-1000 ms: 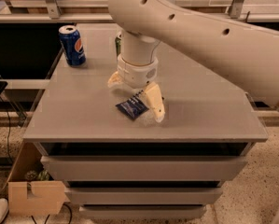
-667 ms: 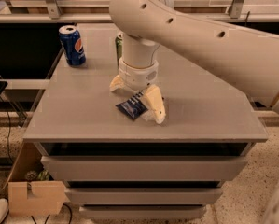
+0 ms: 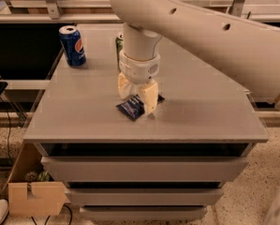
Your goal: Pick rxbar blueberry
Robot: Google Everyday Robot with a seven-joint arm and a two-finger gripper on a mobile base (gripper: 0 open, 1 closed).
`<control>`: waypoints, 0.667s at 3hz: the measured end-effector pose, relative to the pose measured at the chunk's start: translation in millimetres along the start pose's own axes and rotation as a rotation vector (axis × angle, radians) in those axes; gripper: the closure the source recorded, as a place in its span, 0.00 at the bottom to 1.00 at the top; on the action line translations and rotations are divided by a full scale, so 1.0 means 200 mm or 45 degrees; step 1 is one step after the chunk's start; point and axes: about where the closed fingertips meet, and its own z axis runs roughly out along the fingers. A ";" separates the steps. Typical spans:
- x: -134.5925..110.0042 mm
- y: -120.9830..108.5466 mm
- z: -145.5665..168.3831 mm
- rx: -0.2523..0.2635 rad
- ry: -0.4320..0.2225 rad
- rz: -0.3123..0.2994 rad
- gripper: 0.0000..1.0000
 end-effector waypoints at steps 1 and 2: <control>0.00 0.00 -0.04 0.000 0.000 0.000 0.87; 0.00 0.00 -0.06 0.000 0.000 0.000 1.00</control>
Offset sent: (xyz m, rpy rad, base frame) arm 0.0130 -0.0160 -0.0014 -0.0274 -0.0054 0.0200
